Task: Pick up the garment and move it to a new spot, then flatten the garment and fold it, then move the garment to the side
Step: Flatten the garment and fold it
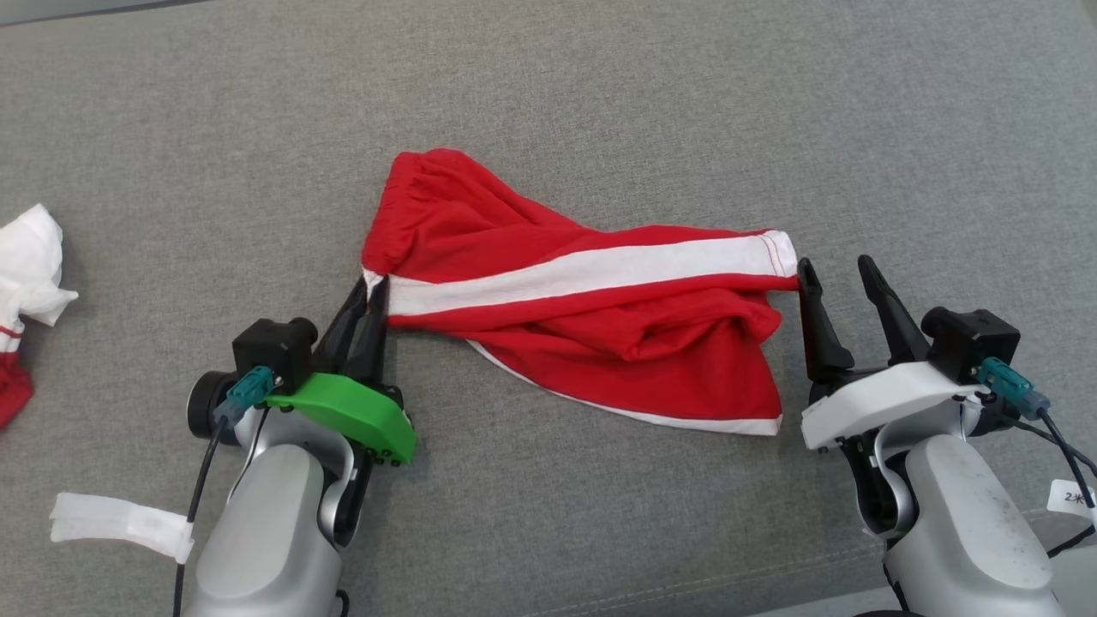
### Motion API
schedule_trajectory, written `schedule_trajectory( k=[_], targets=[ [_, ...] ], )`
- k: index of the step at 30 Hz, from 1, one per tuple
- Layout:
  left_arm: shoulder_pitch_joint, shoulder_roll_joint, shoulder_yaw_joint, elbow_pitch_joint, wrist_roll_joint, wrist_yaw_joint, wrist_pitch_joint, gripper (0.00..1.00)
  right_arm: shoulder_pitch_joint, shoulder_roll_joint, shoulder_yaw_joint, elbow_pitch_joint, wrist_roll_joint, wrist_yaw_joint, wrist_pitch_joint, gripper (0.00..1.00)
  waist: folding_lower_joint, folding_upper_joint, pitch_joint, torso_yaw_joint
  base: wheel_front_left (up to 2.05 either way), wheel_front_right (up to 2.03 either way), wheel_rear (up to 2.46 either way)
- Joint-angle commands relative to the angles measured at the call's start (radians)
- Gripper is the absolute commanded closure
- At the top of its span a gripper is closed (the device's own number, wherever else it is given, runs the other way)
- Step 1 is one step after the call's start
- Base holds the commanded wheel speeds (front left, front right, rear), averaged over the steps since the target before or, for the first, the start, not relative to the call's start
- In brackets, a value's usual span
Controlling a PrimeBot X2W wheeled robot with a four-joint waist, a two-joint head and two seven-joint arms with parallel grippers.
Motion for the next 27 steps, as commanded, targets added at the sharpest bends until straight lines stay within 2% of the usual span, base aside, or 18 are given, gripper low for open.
schedule_trajectory(
  k=[1, 15, 17, 19, 20, 22, 24, 27],
  targets=[
    [-0.015, 0.010, 0.002, -0.006, -0.001, -0.002, 0.000, 1.00, -0.001, 0.000, -0.003, -0.002, 0.002, -0.001, -0.001, 0.00, 0.0000, 0.0000, 0.000, 0.003, 0.00, 0.00, 0.00],
    [0.026, 0.005, -0.018, -0.043, 0.023, -0.001, 0.000, 1.00, -0.031, -0.004, 0.031, 0.012, 0.055, -0.001, -0.001, 0.00, 0.0000, 0.0000, 0.004, 0.040, 0.00, 0.00, 0.00],
    [0.022, 0.005, -0.022, -0.042, 0.025, -0.001, 0.000, 1.00, -0.040, -0.008, 0.043, 0.024, 0.069, -0.001, -0.001, 0.11, 0.0000, 0.0000, 0.007, 0.043, 0.00, 0.00, 0.00],
    [0.019, 0.006, -0.025, -0.043, 0.026, -0.001, 0.000, 1.00, -0.047, -0.010, 0.055, 0.035, 0.085, -0.001, -0.001, 0.55, 0.0000, 0.0000, 0.008, 0.045, 0.00, 0.00, 0.00],
    [0.017, 0.006, -0.028, -0.042, 0.028, -0.001, 0.000, 1.00, -0.049, -0.012, 0.060, 0.042, 0.090, -0.001, -0.001, 0.59, 0.0000, 0.0000, 0.008, 0.046, 0.00, 0.00, 0.00],
    [0.015, 0.006, -0.031, -0.041, 0.029, -0.001, 0.000, 1.00, -0.051, -0.013, 0.070, 0.061, 0.108, -0.001, -0.001, 0.75, 0.0000, 0.0000, 0.006, 0.048, 0.00, 0.00, 0.00],
    [0.014, 0.005, -0.033, -0.038, 0.028, -0.001, 0.000, 1.00, -0.055, -0.016, 0.078, 0.077, 0.125, -0.001, -0.001, 1.00, 0.0000, 0.0000, 0.003, 0.049, 0.00, 0.00, 0.00],
    [0.017, 0.006, -0.031, -0.033, 0.031, -0.001, 0.000, 1.00, -0.060, -0.020, 0.084, 0.093, 0.143, -0.001, -0.001, 1.00, 0.0000, 0.0000, -0.003, 0.050, 0.00, 0.00, 0.00]
  ],
)
